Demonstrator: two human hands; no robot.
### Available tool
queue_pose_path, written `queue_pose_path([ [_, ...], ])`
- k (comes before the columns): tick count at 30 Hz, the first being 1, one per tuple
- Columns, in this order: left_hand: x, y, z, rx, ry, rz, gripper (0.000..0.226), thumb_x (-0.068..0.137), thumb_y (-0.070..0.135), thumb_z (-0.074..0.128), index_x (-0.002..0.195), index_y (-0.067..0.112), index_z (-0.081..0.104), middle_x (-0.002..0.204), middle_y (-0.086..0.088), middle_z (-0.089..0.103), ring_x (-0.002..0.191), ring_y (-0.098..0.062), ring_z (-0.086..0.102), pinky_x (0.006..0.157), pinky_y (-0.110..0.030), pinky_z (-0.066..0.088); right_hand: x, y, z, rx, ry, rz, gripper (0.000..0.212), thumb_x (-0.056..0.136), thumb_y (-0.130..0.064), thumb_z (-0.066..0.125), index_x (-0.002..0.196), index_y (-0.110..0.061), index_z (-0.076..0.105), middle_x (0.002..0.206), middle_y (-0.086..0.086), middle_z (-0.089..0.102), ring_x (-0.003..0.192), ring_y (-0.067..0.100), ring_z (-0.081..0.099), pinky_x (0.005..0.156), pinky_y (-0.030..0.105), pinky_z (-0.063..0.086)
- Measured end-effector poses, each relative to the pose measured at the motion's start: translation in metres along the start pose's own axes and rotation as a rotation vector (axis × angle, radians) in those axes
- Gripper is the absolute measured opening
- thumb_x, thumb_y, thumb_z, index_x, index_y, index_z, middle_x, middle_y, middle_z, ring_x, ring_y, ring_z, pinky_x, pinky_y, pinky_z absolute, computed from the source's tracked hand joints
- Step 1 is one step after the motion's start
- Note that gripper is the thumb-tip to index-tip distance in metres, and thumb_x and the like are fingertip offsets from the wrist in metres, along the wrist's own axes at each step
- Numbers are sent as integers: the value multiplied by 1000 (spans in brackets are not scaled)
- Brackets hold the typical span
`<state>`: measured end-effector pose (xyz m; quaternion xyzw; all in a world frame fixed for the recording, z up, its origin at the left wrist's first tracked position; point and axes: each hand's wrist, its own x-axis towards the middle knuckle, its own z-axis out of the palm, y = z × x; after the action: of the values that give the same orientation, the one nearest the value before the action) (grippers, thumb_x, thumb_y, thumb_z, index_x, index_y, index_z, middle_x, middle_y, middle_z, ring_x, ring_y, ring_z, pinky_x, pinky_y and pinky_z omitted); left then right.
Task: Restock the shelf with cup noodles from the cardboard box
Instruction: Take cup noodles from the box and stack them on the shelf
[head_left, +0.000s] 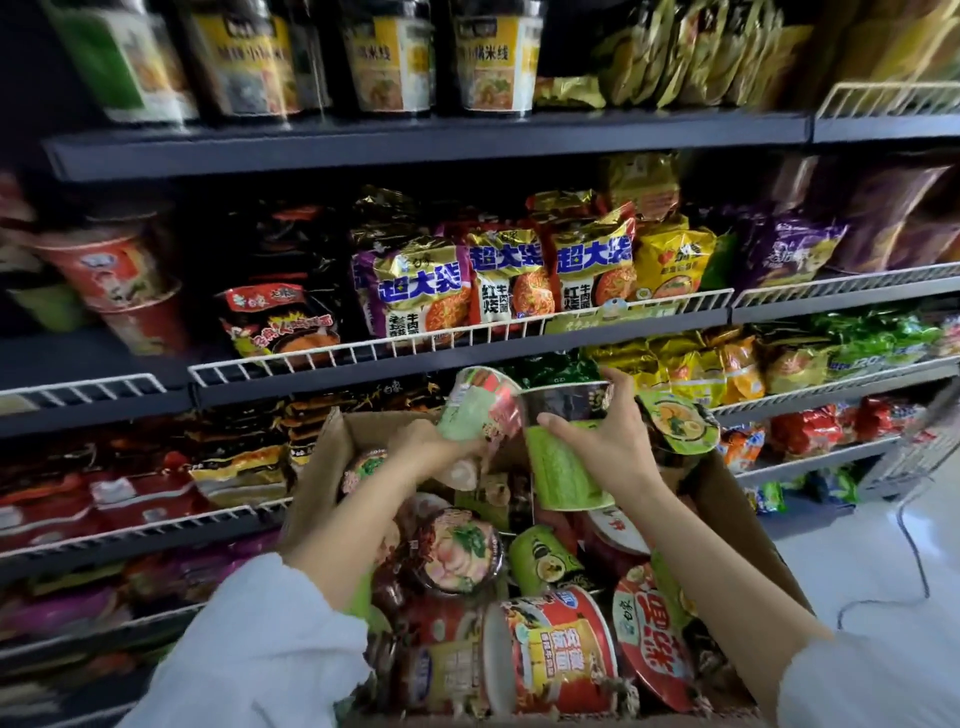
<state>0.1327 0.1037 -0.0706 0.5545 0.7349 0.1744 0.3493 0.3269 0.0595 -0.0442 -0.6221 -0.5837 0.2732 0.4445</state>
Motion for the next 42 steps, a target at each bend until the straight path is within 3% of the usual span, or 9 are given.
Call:
queue_pose_path([
  [2, -14, -14, -24, -336, 25, -63, 63, 70, 55, 74, 112, 12, 53, 104, 3, 53, 98, -14, 51, 83, -27, 49, -5, -17, 14, 36, -12, -34, 83, 75, -37, 76, 139, -22, 26, 142, 5, 38, 131, 22, 35, 95, 27, 31],
  [5, -22, -46, -58, -660, 49, -58, 93, 33, 71, 82, 106, 16, 61, 113, -1, 67, 102, -18, 63, 91, -35, 51, -14, -49, 42, 106, -61, -81, 85, 76, -40, 75, 141, -24, 23, 144, 5, 38, 133, 22, 36, 98, 27, 31],
  [8, -32, -78, -101, -799, 25, 26, 58, 58, 52, 80, 99, 13, 68, 82, 0, 72, 78, -13, 67, 72, -23, 50, -24, -88, 78, 165, -128, -131, 94, 76, -44, 73, 147, -24, 15, 152, 2, 29, 138, 21, 30, 106, 30, 29],
  [12, -47, -124, -169, -893, 118, 129, 30, 84, 26, 68, 109, 12, 60, 90, 4, 67, 85, -9, 61, 86, -29, 48, -38, -148, 143, 227, -188, -162, 113, 68, -57, 68, 151, -23, 0, 157, 2, 17, 143, 21, 21, 112, 35, 25],
  [17, -57, -200, -269, -737, 219, 212, 51, 81, 22, 71, 126, 17, 47, 111, -1, 64, 94, -12, 63, 83, -25, 47, -54, -213, 243, 257, -209, -167, 107, 66, -59, 72, 148, -17, 18, 137, -2, 47, 126, 19, 47, 102, 31, 40],
  [21, -53, -255, -337, -669, 305, 189, 79, 53, 52, 78, 121, 29, 45, 118, 4, 63, 108, -16, 60, 102, -39, 43, -59, -257, 319, 347, -243, -167, 112, 66, -55, 75, 151, -20, 10, 143, -9, 36, 132, 16, 37, 109, 31, 31],
  [27, -26, -306, -402, -713, 555, 139, 64, 77, 33, 76, 126, 18, 38, 111, 4, 55, 101, -14, 53, 85, -28, 37, -51, -305, 419, 419, -309, -203, 93, 65, -39, 84, 139, -25, 29, 120, -8, 58, 107, 9, 59, 99, 38, 48],
  [33, 33, -341, -463, -688, 778, 89, 72, 72, 34, 79, 126, 16, 34, 118, -2, 55, 110, -21, 53, 88, -32, 41, 1, -336, 517, 464, -348, -244, 97, 65, -19, 86, 138, -20, 22, 129, -1, 47, 117, 12, 50, 100, 25, 39],
  [42, 104, -366, -528, -702, 743, 72, 69, 73, 33, 79, 124, 17, 36, 107, 5, 54, 96, -13, 52, 81, -27, 38, 76, -338, 630, 379, -386, -133, 106, 62, -23, 88, 143, -13, 20, 133, 3, 45, 120, 13, 44, 97, 21, 33],
])
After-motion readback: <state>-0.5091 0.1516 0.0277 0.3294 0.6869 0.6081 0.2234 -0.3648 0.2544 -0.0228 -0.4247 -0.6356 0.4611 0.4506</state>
